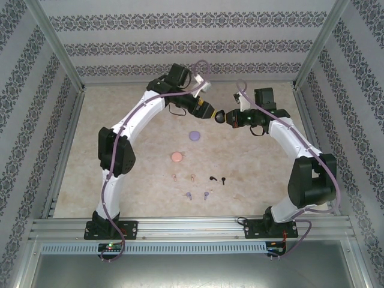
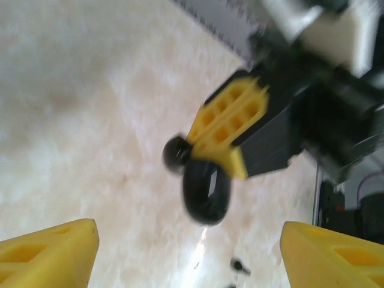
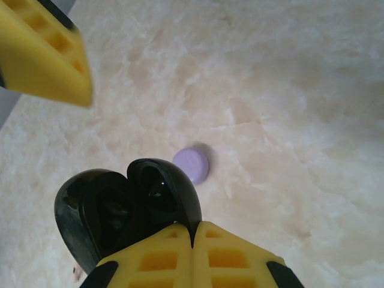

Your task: Insert the wireless bluetooth earbuds into the charging case

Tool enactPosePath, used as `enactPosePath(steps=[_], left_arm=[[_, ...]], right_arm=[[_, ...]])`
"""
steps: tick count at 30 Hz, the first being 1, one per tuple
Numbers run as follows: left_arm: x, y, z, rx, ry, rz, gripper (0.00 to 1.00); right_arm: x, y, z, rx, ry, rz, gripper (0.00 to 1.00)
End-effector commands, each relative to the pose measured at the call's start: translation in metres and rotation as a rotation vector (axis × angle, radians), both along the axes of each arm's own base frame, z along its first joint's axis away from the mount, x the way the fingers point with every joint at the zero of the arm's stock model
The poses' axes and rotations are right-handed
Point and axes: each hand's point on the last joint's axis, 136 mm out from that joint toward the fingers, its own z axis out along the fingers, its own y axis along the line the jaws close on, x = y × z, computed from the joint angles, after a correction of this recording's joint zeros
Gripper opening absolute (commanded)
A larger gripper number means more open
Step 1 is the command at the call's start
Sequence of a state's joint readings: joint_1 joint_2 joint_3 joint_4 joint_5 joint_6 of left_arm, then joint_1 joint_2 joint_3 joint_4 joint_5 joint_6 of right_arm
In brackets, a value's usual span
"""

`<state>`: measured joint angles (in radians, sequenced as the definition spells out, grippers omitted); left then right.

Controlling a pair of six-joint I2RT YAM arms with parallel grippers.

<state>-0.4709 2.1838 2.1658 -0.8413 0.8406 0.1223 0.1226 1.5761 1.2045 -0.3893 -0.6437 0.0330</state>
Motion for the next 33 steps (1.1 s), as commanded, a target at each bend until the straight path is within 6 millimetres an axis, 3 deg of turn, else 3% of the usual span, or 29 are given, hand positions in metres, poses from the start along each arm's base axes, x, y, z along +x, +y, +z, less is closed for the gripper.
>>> enactPosePath(steps=[1, 9, 29, 33], left_arm=[[-0.025, 0.009, -0.02, 0.072, 0.066, -0.083, 0.74], [-0.029, -0.001, -0.028, 0.039, 0.099, -0.12, 0.71], [-0.037, -0.018, -0.032, -0.043, 0.151, -0.165, 0.6], [-0.035, -0.021, -0.03, -0.06, 0.153, -0.167, 0.53]], right_arm=[[-0.009, 0.006, -0.001, -0.027, -0.002, 0.072, 0.0], [-0.015, 0.024, -0.001, -0.034, -0.001, 0.114, 0.0], [-0.011, 0.039, 0.005, -0.015, -0.01, 0.133, 0.0], [-0.01, 0.04, 0.005, -0.01, -0.012, 0.134, 0.0]])
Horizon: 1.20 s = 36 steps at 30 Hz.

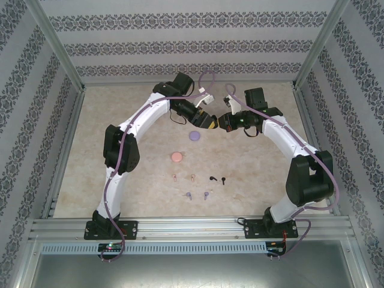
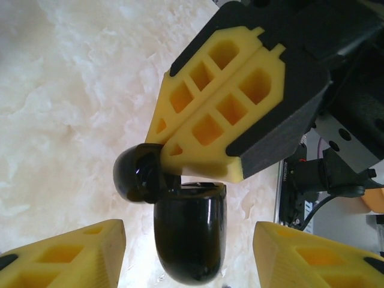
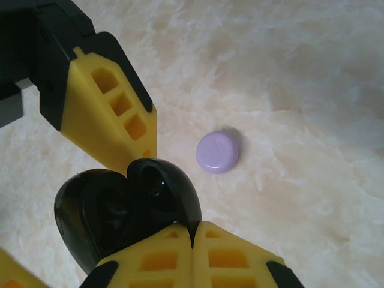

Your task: Insert the wireless bluetooth earbuds into the charging case

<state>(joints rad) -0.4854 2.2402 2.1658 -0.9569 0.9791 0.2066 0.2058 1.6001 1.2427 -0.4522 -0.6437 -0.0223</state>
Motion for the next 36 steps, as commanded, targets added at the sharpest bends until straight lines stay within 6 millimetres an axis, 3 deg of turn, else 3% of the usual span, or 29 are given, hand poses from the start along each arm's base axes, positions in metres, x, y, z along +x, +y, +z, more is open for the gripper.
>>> enactPosePath(steps=[1, 10, 22, 36], left_arm=[[-0.003, -0.012, -0.006, -0.032, 0.018, -0.031, 0.52], [-0.004, -0.014, -0.007, -0.042, 0.029, -0.035, 0.49], [0.003, -0.01, 0.008, -0.083, 0.009, -0.027, 0.53], [0.002, -0.011, 0.014, -0.113, 0.018, -0.035, 0.37]], right_arm=[[0.005, 0.008, 0.009, 0.021, -0.023, 0.017, 0.0], [0.005, 0.008, 0.007, 0.026, -0.019, 0.017, 0.0], [0.001, 0.005, 0.004, 0.014, -0.016, 0.016, 0.0], [0.0, 0.003, 0.003, 0.011, -0.015, 0.016, 0.0]])
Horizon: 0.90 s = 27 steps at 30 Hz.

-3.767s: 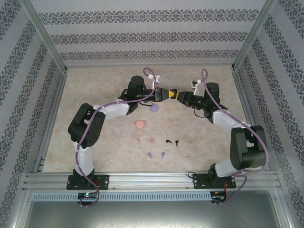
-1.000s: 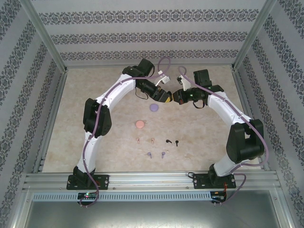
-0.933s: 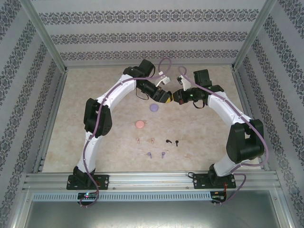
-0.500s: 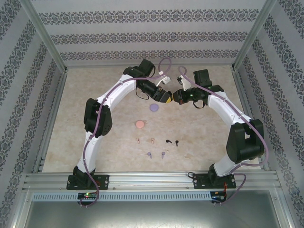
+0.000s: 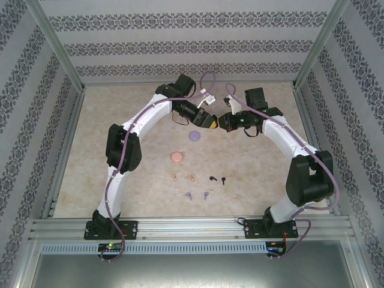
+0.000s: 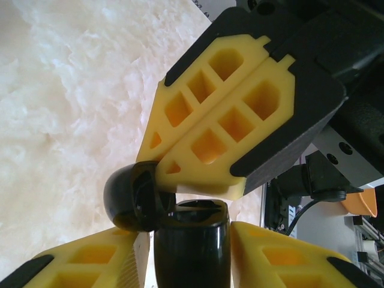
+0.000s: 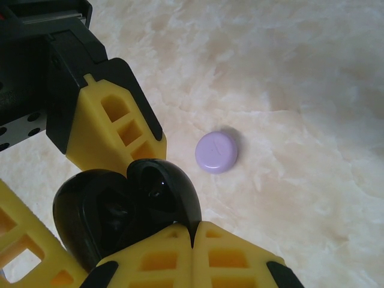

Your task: Insert the wireless bluetooth earbuds into the charging case

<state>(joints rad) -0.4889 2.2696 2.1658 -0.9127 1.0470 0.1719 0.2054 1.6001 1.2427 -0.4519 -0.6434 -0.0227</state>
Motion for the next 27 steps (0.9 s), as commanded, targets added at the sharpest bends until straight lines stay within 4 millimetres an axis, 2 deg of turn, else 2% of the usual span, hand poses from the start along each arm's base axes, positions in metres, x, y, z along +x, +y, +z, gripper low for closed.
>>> enactPosePath(steps=[1, 7, 13, 14, 15, 16, 19, 22, 25, 27], left_arm=[[0.002, -0.001, 0.017, -0.06, -0.026, -0.018, 0.36], [0.002, -0.002, 0.021, -0.079, -0.024, -0.023, 0.28], [0.001, -0.003, 0.02, -0.084, -0.021, -0.028, 0.08], [0.002, -0.002, 0.021, -0.086, -0.023, -0.027, 0.05], [0.002, -0.002, 0.02, -0.084, -0.022, -0.026, 0.01], [0.002, -0.001, 0.021, -0.083, -0.024, -0.025, 0.0], [0.006, 0.003, 0.02, -0.081, -0.026, -0.01, 0.0], [0.013, 0.011, 0.023, -0.086, -0.044, 0.024, 0.0], [0.023, 0.022, 0.029, -0.093, -0.081, 0.079, 0.0], [0.028, 0.025, 0.032, -0.089, -0.119, 0.118, 0.0]], right_arm=[[-0.001, 0.003, 0.003, 0.011, -0.015, 0.016, 0.0], [-0.001, 0.004, 0.003, 0.015, -0.011, 0.018, 0.0], [0.002, 0.002, 0.008, 0.022, -0.02, 0.001, 0.01], [0.003, 0.002, 0.011, 0.029, -0.024, -0.006, 0.08], [0.003, 0.0, 0.016, 0.04, -0.029, -0.019, 0.22], [0.004, -0.003, 0.021, 0.048, -0.034, -0.035, 0.32], [0.005, -0.018, 0.04, 0.079, -0.049, -0.109, 0.53], [-0.001, -0.036, 0.051, 0.102, -0.041, -0.205, 0.65], [-0.016, -0.049, 0.049, 0.086, -0.007, -0.281, 0.69], [-0.028, -0.057, 0.04, 0.057, 0.039, -0.341, 0.69]])
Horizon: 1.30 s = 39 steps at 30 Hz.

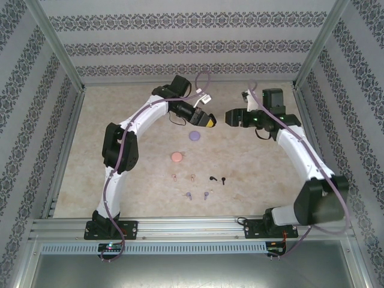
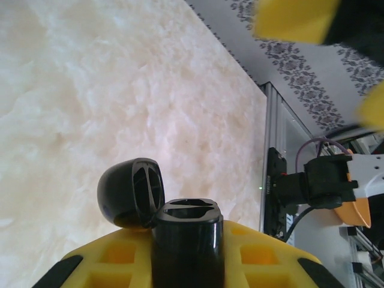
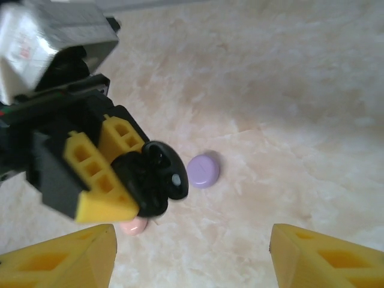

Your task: Insert the wireless bluetooth earbuds into the charging case

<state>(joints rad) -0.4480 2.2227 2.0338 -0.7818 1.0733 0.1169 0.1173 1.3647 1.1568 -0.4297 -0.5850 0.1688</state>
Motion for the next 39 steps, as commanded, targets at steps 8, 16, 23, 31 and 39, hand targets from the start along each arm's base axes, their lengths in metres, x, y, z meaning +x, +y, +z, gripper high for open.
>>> enactPosePath(steps=[8, 16, 23, 31, 39], left_arm=[[0.034, 0.027, 0.059, -0.076, -0.415, 0.275, 0.0], [0.041, 0.056, 0.067, -0.073, -0.801, 0.536, 0.0], [0.027, 0.06, 0.074, -0.169, -0.909, 0.584, 0.0], [-0.002, 0.049, 0.097, -0.436, -1.083, 0.49, 0.0], [-0.003, 0.045, 0.116, -0.545, -1.13, 0.485, 0.0]], right_arm=[[-0.07, -0.025, -0.064, -0.074, 0.287, -0.211, 0.69], [-0.109, 0.007, -0.113, -0.195, 0.387, -0.073, 0.68], [-0.118, 0.015, -0.13, -0.256, 0.423, -0.059, 0.67], [-0.128, 0.023, -0.133, -0.274, 0.445, 0.006, 0.67], [-0.128, 0.027, -0.145, -0.347, 0.483, 0.047, 0.65]])
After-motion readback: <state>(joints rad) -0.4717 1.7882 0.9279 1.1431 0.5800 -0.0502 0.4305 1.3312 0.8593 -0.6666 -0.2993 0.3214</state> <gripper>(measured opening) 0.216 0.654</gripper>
